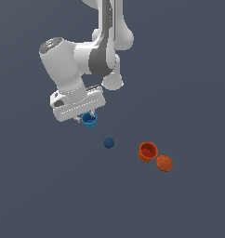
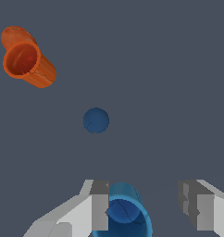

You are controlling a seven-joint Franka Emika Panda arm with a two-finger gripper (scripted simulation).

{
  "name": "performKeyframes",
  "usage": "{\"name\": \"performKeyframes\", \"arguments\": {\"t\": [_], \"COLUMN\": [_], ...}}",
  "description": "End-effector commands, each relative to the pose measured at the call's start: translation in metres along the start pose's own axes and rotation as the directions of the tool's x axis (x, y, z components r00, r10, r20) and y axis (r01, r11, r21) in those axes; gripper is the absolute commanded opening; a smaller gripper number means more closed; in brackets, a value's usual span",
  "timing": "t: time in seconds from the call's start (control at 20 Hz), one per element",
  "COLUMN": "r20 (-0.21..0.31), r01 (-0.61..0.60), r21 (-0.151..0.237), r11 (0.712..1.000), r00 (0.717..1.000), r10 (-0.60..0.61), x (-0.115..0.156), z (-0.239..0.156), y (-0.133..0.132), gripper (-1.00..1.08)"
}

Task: Pick up a designated object from a clutter of objects.

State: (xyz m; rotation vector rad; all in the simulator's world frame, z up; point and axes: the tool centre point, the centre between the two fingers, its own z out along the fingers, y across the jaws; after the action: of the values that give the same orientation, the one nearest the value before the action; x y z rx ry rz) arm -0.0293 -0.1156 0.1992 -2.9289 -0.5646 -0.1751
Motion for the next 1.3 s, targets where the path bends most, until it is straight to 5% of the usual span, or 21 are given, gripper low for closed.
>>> {"name": "performKeyframes", "arguments": {"t": [0.0, 1.25], "r20": [-0.006, -0.038], "r01": [0.034, 0.296], "r21": [0.004, 0.005], "r11": [0.999, 0.955], "r00": [0.999, 0.954], "r10": [-0.034, -0.296], "x": [-0.008, -0.089], "z": [0.009, 0.077], "y": [0.004, 0.029], "gripper": [0.28, 0.28]}}
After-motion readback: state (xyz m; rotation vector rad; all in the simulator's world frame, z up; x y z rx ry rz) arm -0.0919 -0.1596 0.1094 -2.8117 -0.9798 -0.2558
